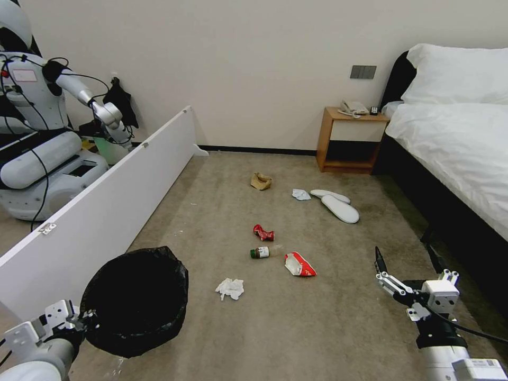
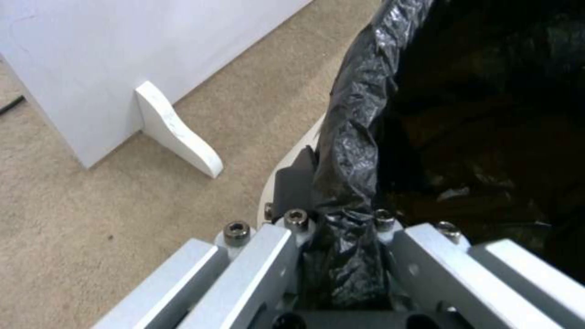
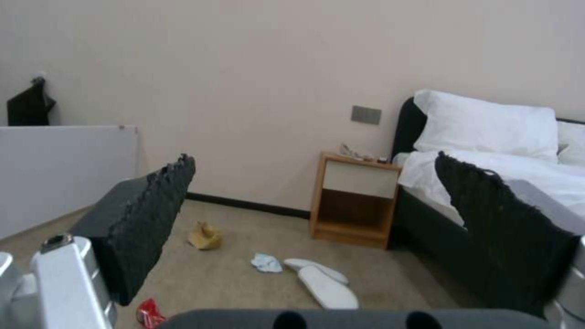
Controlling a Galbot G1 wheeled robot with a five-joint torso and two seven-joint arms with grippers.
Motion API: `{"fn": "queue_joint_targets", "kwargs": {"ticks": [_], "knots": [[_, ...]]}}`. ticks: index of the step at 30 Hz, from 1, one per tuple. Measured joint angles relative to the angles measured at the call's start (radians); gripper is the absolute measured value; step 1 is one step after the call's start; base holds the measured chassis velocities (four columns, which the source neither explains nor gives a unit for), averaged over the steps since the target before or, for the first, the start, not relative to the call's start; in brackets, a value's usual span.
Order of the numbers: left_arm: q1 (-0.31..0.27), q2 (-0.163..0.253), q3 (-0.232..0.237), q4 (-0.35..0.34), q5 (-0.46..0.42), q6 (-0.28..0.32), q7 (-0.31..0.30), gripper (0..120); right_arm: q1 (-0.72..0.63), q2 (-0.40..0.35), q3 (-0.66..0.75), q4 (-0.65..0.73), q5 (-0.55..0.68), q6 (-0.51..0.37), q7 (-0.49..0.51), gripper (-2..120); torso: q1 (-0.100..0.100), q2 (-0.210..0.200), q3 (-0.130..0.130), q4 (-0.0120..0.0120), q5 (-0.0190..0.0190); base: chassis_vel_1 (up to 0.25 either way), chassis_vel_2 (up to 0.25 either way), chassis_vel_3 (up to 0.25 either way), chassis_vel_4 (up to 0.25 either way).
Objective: Pick up the trash bin, then pick up the garbage from the floor and place it into the trash bin.
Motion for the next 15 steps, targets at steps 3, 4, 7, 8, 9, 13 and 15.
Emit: {"fn": "queue_joint_targets", "kwargs": {"ticks": [3, 4, 7, 8, 9, 13, 15], "knots": [[-0.001, 0.000, 0.000, 0.002, 0.000, 0.000, 0.000, 2, 0.002, 0.001, 0.001, -0.003, 0.000, 0.000, 0.000, 100, 0.000, 0.000, 0.000, 0.0000, 0.0000, 0.000, 0.000, 0.000, 0.000], [-0.001, 0.000, 0.000, 0.002, 0.000, 0.000, 0.000, 2, 0.002, 0.001, 0.001, -0.003, 0.000, 0.000, 0.000, 100, 0.000, 0.000, 0.000, 0.0000, 0.0000, 0.000, 0.000, 0.000, 0.000], [-0.003, 0.002, 0.000, 0.004, 0.000, 0.000, 0.000, 2, 0.003, 0.002, 0.002, -0.005, 0.000, 0.000, 0.000, 100, 0.000, 0.000, 0.000, -0.0001, 0.0000, 0.000, 0.000, 0.000, 0.000], [-0.004, 0.003, 0.000, 0.005, -0.001, 0.000, 0.000, 2, 0.004, 0.002, 0.002, -0.006, 0.000, 0.000, 0.000, 100, 0.000, 0.000, 0.000, -0.0001, 0.0000, 0.000, 0.000, 0.000, 0.000], [-0.004, 0.004, 0.000, 0.006, -0.001, 0.000, 0.000, 2, 0.005, 0.003, 0.002, -0.008, 0.000, 0.000, 0.000, 100, 0.000, 0.000, 0.000, 0.0000, 0.0000, 0.000, 0.000, 0.000, 0.000], [-0.007, 0.004, 0.001, 0.010, -0.001, 0.000, 0.001, 2, 0.007, 0.004, 0.002, -0.010, 0.000, 0.000, 0.000, 100, 0.000, 0.000, 0.000, 0.0001, 0.0000, -0.030, 0.042, 0.034, -0.020], [-0.007, 0.005, 0.001, 0.011, -0.001, 0.000, 0.001, 2, 0.008, 0.004, 0.002, -0.011, 0.000, 0.000, 0.000, 100, 0.000, 0.000, 0.000, 0.0001, 0.0000, -0.085, 0.107, 0.081, -0.081]]}}
